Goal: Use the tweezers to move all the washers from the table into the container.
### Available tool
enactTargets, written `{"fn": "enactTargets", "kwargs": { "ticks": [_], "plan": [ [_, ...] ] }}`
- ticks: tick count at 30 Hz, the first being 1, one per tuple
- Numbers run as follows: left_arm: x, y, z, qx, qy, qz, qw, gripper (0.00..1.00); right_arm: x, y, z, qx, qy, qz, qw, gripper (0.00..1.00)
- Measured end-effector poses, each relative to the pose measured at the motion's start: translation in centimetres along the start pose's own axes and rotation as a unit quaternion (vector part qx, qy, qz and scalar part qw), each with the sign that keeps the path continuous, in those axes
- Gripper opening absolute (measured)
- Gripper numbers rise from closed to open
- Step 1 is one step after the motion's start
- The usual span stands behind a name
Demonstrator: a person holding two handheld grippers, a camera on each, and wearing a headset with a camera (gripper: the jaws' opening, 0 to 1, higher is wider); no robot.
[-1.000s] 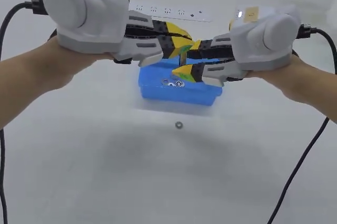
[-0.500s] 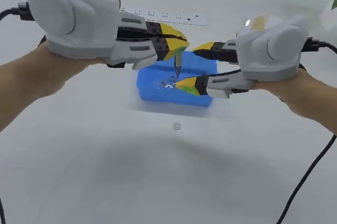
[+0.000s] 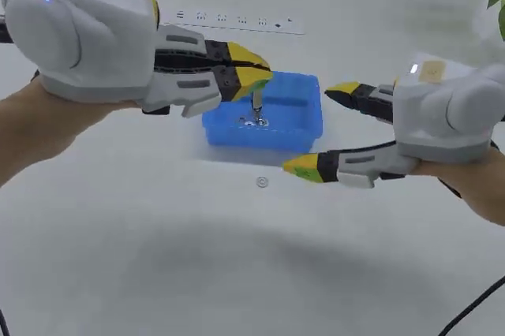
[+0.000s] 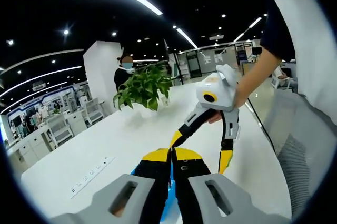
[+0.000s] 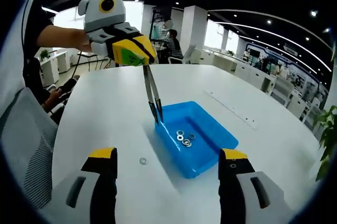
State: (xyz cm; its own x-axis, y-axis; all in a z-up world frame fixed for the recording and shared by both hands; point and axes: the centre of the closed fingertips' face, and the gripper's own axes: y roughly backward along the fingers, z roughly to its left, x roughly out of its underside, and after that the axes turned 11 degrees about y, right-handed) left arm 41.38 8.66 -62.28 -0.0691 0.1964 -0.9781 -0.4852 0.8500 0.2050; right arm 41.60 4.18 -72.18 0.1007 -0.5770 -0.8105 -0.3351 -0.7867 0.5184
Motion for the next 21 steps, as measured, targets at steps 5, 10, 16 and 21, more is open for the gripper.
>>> {"fn": "enactTargets", "kwargs": {
  "ticks": [5,10,16,21],
  "plan": [
    [0.9,0.1,-1.2,0.007,0.006,-0.001,1.0,0.04,-0.1,1.1,1.5,0.015,-0.026,-0.011,0.9995,0.92],
    [3.2,-0.1,-2.2,0.023,0.015,0.008,0.9996,0.04,0.0,1.7,3.2,0.018,-0.031,-0.012,0.9993,0.99],
    [4.5,-0.4,-3.5,0.04,0.027,0.006,0.9988,0.04,2.5,1.8,5.8,-0.003,-0.043,0.015,0.999,1.0],
    [5.1,-0.4,-3.7,0.044,0.036,0.01,0.9983,0.04,3.8,1.7,6.6,0.006,-0.038,0.03,0.9988,1.0]
  ]
}}
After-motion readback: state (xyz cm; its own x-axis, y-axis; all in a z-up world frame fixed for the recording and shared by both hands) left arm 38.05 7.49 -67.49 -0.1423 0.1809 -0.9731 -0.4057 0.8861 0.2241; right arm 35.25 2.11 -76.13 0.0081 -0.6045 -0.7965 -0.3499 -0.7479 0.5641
